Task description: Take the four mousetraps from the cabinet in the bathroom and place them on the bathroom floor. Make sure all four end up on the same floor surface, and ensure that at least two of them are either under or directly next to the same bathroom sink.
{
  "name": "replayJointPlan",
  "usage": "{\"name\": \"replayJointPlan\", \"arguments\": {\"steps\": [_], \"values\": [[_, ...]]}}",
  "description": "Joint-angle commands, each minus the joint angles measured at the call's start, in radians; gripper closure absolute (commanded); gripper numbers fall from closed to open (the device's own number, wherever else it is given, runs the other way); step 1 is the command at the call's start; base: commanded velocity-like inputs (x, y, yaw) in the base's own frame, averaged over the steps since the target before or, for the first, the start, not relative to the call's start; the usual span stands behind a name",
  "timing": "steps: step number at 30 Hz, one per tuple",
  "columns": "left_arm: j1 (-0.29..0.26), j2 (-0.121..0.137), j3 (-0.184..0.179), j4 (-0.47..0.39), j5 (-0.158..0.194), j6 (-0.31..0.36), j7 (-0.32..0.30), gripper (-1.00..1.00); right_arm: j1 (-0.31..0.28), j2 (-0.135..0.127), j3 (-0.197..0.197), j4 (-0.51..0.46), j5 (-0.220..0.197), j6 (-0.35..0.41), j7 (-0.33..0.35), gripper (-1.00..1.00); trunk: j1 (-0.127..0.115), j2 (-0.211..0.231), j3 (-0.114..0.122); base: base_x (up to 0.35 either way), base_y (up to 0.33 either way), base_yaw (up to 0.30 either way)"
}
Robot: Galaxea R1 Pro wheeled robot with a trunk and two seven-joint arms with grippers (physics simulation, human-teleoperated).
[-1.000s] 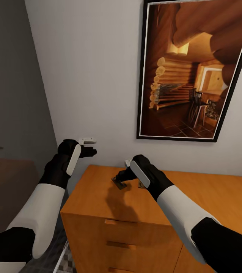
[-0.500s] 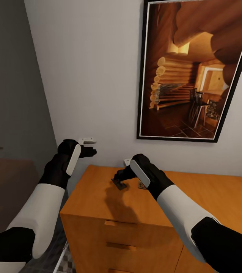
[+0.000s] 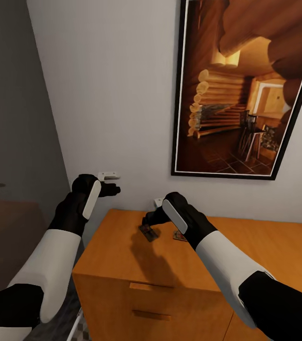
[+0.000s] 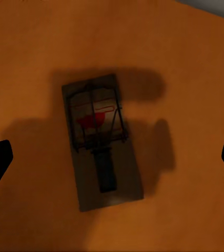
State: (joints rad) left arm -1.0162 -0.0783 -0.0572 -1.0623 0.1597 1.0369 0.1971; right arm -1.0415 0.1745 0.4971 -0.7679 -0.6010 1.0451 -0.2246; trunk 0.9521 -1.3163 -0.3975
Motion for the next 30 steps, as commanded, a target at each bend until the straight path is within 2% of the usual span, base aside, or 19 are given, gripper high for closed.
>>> {"name": "replayJointPlan", "arguments": {"steps": [1, 30], "values": [[-0.001, 0.000, -0.001, -0.001, 0.011, 0.003, 0.010, -1.00, -0.001, 0.000, 0.001, -0.001, -0.010, 0.002, -0.010, -1.00, 0.000, -0.001, -0.001, 0.012, 0.000, 0.000], [-0.001, -0.003, -0.001, 0.001, 0.013, 0.003, 0.010, -1.00, -0.001, 0.000, 0.004, 0.057, -0.011, 0.002, -0.010, -1.00, 0.000, -0.001, -0.001, 0.002, 0.000, 0.000]]}}
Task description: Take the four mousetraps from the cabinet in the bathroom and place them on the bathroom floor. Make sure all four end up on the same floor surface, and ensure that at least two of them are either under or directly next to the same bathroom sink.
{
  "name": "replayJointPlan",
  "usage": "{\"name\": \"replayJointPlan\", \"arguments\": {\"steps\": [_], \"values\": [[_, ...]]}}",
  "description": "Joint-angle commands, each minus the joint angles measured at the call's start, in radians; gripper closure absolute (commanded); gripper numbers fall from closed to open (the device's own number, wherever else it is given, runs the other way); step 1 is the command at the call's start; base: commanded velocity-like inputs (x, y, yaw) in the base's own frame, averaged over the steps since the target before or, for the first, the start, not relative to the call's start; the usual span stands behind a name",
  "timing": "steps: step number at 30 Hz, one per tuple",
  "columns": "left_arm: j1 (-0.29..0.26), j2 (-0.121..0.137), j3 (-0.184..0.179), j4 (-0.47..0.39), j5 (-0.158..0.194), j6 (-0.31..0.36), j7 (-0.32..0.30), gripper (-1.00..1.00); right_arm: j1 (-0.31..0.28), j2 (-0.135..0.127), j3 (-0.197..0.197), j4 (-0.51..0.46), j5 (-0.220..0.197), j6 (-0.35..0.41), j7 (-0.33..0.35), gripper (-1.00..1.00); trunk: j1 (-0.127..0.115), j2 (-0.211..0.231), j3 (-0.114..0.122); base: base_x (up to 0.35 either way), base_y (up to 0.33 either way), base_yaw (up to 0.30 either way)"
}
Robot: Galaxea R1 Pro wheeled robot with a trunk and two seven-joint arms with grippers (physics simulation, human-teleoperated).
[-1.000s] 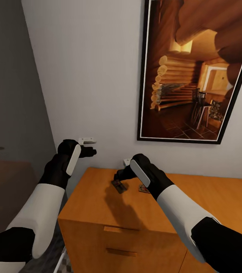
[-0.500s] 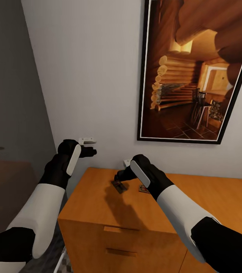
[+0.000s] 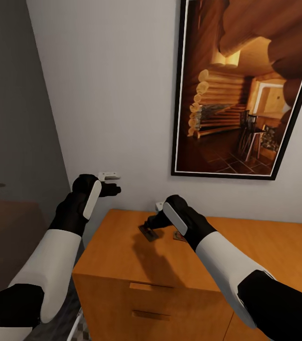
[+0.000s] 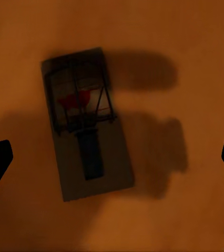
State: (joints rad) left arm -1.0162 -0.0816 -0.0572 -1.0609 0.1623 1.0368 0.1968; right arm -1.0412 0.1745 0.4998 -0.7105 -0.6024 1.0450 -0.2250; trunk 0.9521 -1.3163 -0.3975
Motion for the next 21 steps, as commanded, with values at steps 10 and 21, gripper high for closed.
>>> {"name": "replayJointPlan", "arguments": {"steps": [10, 21], "values": [[-0.001, 0.000, -0.001, -0.001, 0.011, 0.003, 0.009, -1.00, -0.001, 0.000, 0.002, 0.035, -0.010, 0.002, -0.008, -1.00, 0.000, -0.001, -0.001, 0.000, 0.000, 0.000], [-0.001, 0.000, -0.001, 0.001, 0.012, 0.003, 0.009, -1.00, -0.001, 0.000, 0.003, 0.044, -0.010, 0.002, -0.005, -1.00, 0.000, -0.001, -0.001, 0.000, 0.000, 0.000]]}}
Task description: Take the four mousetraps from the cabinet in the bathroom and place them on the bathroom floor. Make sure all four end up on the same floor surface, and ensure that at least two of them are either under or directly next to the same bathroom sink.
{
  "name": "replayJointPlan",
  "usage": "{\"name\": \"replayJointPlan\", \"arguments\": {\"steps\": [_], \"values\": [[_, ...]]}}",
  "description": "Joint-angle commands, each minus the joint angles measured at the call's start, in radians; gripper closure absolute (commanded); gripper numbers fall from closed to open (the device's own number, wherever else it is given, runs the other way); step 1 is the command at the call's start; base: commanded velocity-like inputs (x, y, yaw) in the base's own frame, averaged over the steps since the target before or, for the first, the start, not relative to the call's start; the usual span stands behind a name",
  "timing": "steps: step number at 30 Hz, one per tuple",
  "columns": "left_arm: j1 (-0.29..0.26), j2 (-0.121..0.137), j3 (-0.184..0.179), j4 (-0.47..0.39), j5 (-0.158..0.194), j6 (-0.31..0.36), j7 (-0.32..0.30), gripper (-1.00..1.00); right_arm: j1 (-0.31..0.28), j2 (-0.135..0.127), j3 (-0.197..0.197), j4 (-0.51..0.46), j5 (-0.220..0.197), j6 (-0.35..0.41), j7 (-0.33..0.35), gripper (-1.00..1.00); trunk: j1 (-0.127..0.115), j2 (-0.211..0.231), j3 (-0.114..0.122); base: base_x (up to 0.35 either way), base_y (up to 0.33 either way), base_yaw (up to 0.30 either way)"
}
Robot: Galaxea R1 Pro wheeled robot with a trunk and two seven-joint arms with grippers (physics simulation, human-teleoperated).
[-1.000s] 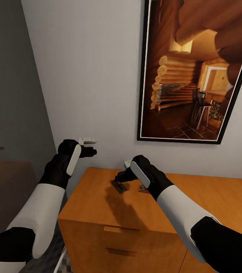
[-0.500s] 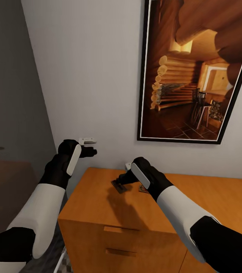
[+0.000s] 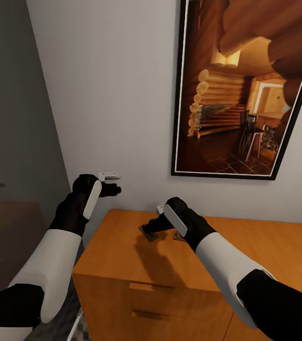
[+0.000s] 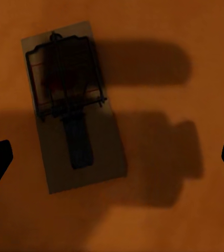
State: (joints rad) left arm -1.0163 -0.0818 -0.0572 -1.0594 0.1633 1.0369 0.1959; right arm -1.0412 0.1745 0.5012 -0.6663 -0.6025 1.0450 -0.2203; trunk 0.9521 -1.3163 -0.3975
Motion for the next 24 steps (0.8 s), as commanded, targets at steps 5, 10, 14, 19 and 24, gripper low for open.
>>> {"name": "replayJointPlan", "arguments": {"steps": [5, 10, 14, 19, 24], "values": [[-0.001, 0.000, -0.001, 0.002, 0.011, 0.003, 0.010, -1.00, -0.001, 0.000, 0.003, 0.000, -0.010, 0.002, -0.006, -1.00, 0.000, -0.001, -0.001, 0.000, 0.000, 0.000], [-0.001, 0.000, -0.001, 0.002, 0.011, 0.003, 0.010, -1.00, 0.000, 0.000, 0.003, 0.000, -0.010, 0.002, -0.005, -1.00, 0.000, -0.001, -0.001, 0.000, 0.000, 0.000], [-0.001, 0.000, -0.001, 0.002, 0.011, 0.003, 0.010, -1.00, 0.000, 0.000, 0.004, 0.000, -0.010, 0.002, -0.003, -1.00, 0.000, -0.001, -0.001, 0.000, 0.000, 0.000], [-0.001, 0.000, -0.001, 0.002, 0.011, 0.003, 0.010, -1.00, 0.000, 0.000, 0.005, 0.001, -0.010, 0.002, -0.002, -1.00, 0.000, -0.001, -0.001, 0.000, 0.000, 0.000], [-0.001, 0.000, -0.001, 0.002, 0.012, 0.003, 0.010, -1.00, 0.000, 0.000, 0.005, 0.000, -0.010, 0.002, 0.001, -1.00, 0.000, -0.001, -0.001, 0.000, 0.000, 0.000]]}}
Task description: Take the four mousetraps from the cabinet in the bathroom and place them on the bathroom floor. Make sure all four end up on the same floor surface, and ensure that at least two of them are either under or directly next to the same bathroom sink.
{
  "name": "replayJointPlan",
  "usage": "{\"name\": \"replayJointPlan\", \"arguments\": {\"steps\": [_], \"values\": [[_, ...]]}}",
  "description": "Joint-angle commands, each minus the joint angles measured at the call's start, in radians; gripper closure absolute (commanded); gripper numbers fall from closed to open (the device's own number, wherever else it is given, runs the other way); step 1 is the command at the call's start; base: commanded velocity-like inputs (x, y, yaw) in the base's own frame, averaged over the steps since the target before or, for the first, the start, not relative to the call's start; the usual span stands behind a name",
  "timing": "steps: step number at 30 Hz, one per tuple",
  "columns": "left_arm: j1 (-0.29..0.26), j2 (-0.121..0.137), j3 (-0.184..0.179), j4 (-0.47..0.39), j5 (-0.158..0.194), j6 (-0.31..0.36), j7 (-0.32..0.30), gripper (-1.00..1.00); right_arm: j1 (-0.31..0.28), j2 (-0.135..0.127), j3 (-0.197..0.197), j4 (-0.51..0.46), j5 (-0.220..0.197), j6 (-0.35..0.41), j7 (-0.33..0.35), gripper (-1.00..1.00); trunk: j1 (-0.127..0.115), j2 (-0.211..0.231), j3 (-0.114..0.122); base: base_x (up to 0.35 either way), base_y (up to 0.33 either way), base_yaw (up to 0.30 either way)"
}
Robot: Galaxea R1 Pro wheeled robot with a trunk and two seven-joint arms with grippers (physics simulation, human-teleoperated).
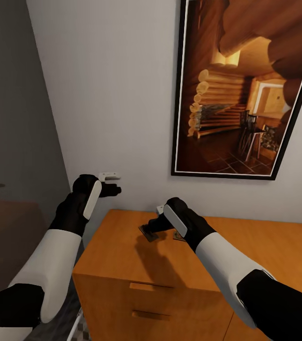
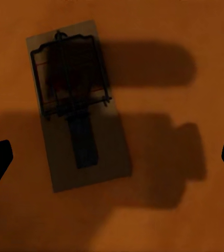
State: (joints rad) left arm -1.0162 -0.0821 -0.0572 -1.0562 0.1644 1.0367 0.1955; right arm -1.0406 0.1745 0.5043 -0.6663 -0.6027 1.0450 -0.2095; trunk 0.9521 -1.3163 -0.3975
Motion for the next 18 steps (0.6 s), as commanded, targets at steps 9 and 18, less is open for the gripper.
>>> {"name": "replayJointPlan", "arguments": {"steps": [9, 18], "values": [[-0.001, 0.000, -0.001, -0.001, 0.010, 0.003, 0.010, -1.00, -0.001, 0.000, 0.002, -0.014, -0.008, 0.002, -0.008, -1.00, 0.000, -0.001, -0.001, 0.000, 0.000, 0.000], [-0.001, -0.001, -0.001, -0.001, 0.010, 0.003, 0.010, -1.00, -0.001, 0.000, 0.004, -0.085, 0.000, 0.002, -0.014, -1.00, 0.000, -0.001, -0.001, 0.000, 0.000, 0.000]]}}
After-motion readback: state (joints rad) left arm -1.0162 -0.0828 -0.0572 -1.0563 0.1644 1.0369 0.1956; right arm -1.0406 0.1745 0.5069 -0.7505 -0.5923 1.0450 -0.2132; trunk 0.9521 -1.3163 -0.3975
